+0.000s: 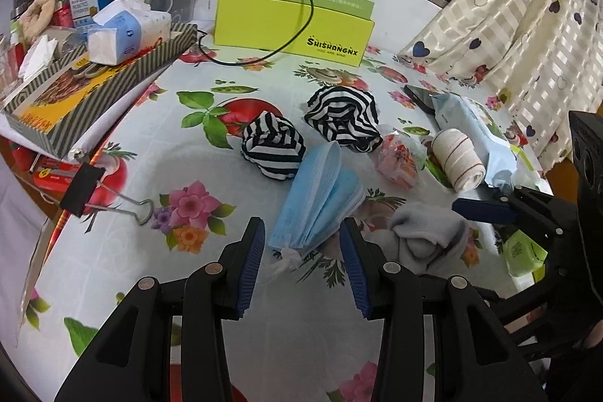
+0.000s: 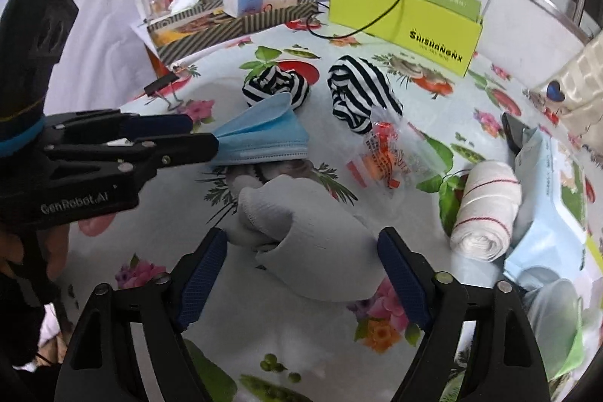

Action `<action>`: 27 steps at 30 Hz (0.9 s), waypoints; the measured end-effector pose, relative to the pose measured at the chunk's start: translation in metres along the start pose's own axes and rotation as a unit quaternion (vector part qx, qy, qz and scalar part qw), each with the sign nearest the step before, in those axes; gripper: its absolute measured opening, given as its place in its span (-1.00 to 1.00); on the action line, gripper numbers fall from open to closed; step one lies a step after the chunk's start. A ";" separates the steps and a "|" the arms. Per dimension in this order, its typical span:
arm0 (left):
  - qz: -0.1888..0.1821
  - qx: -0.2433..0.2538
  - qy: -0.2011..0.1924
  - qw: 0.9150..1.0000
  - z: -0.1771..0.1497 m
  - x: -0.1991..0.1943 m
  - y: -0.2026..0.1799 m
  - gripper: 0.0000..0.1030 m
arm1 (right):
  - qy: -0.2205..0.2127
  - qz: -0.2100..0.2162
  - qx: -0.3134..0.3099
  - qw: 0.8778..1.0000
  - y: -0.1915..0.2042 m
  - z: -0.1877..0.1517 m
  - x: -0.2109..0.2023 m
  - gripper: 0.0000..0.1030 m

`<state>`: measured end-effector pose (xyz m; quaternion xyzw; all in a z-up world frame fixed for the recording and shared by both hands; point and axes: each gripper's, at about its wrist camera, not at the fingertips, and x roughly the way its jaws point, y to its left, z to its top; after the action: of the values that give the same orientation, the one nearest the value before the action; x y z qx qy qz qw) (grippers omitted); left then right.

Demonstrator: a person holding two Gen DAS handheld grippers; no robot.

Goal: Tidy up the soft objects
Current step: 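Grasp the blue face mask with the left gripper while the right grasps the white knit glove, then lift and carry the blue mask and white glove toward the white tray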

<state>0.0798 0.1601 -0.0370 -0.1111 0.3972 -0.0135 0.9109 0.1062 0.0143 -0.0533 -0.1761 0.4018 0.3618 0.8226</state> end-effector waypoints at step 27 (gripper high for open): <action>0.001 0.027 0.006 1.000 -0.004 0.016 -0.028 -0.65 | -0.037 0.003 0.048 0.998 -0.017 -0.017 -0.035 -0.52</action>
<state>0.0901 0.1305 -0.0454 -0.0855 0.4022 -0.0238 0.9112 0.0954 -0.0223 -0.0362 -0.1215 0.3885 0.3509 0.8433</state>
